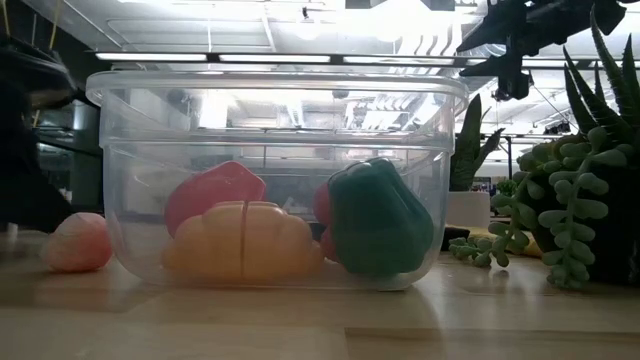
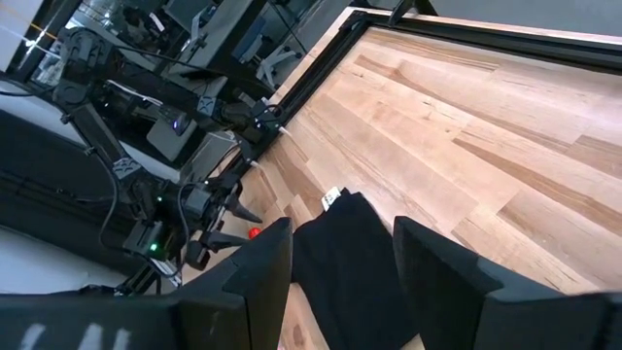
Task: Pick and placing Produce into tupperware
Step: Put the bottom red cherry into the transparent bin
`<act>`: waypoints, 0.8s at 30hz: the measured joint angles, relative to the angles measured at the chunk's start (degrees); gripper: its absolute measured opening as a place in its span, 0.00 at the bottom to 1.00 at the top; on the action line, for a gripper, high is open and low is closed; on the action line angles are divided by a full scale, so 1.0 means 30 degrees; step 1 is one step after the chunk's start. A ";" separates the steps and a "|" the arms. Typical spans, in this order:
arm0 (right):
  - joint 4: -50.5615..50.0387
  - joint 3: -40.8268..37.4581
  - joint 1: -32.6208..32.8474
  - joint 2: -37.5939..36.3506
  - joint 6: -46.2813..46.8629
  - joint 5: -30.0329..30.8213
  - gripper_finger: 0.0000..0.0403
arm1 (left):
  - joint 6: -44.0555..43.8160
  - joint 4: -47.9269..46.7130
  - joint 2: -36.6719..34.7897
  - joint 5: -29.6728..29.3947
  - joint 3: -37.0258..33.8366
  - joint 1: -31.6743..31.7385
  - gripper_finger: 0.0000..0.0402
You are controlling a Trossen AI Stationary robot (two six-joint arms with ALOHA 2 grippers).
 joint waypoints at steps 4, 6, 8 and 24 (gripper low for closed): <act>-0.0005 0.0000 -0.0003 0.0000 0.0134 0.0000 0.43 | 0.1615 0.0800 -0.0003 0.0442 0.0000 0.0837 0.49; -0.0007 0.0000 -0.0001 0.0000 0.0323 -0.0004 0.43 | 0.2669 0.1122 0.0000 0.1288 0.0000 0.1142 0.49; -0.0007 0.0000 -0.0004 0.0000 0.0320 -0.0007 0.43 | 0.3000 0.1201 -0.0023 0.1556 0.0000 0.1318 0.49; -0.0007 0.0000 0.0000 0.0000 0.0004 -0.0004 0.43 | 0.2749 0.1231 -0.0029 0.1603 0.0000 0.1270 0.49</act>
